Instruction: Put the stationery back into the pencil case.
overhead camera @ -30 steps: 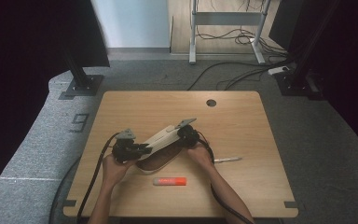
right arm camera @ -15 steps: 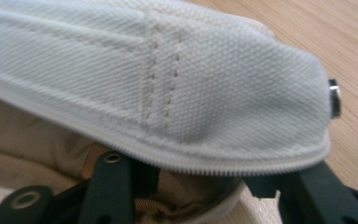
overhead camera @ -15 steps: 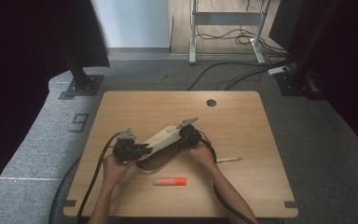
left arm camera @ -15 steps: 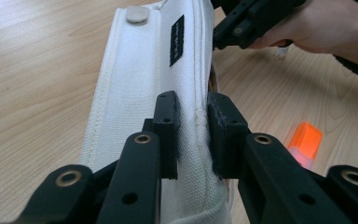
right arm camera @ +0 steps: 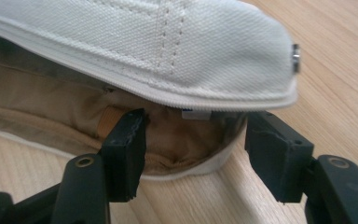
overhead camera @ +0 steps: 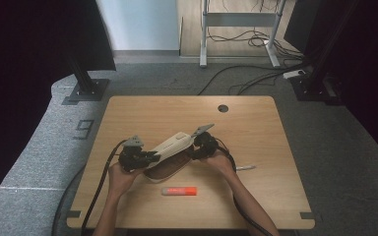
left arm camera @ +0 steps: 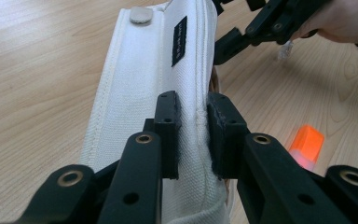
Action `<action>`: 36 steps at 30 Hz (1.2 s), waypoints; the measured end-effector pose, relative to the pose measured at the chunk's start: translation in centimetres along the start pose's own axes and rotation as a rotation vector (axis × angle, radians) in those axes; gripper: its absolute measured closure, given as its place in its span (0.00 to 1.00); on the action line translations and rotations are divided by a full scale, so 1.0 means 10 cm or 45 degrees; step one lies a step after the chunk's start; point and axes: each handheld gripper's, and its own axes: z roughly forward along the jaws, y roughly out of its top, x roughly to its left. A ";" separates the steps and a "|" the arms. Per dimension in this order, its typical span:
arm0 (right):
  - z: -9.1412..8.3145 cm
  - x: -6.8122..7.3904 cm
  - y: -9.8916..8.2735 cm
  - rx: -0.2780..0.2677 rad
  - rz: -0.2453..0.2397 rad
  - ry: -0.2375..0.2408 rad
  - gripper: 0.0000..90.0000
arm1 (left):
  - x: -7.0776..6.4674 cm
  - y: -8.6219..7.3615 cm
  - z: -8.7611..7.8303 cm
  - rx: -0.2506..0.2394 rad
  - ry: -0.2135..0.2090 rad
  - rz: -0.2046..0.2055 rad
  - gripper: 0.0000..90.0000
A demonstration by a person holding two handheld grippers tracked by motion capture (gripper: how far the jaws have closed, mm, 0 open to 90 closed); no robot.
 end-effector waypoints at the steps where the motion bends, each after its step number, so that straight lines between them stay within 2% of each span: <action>1: -0.02 -0.01 -0.01 -0.005 -0.003 -0.003 0.39 | 0.00 0.00 0.00 0.000 0.001 0.002 0.83; 15: -0.24 -0.06 -0.12 -0.019 0.015 -0.016 0.33 | -0.01 0.00 0.00 0.008 -0.002 0.018 0.83; 23: -0.38 -0.09 -0.22 -0.031 0.019 -0.016 0.33 | -0.01 0.00 0.00 0.011 -0.005 0.020 0.83; 36: -0.62 -0.17 -0.44 -0.030 0.051 -0.049 0.35 | 0.00 -0.01 0.00 0.012 -0.008 0.021 0.83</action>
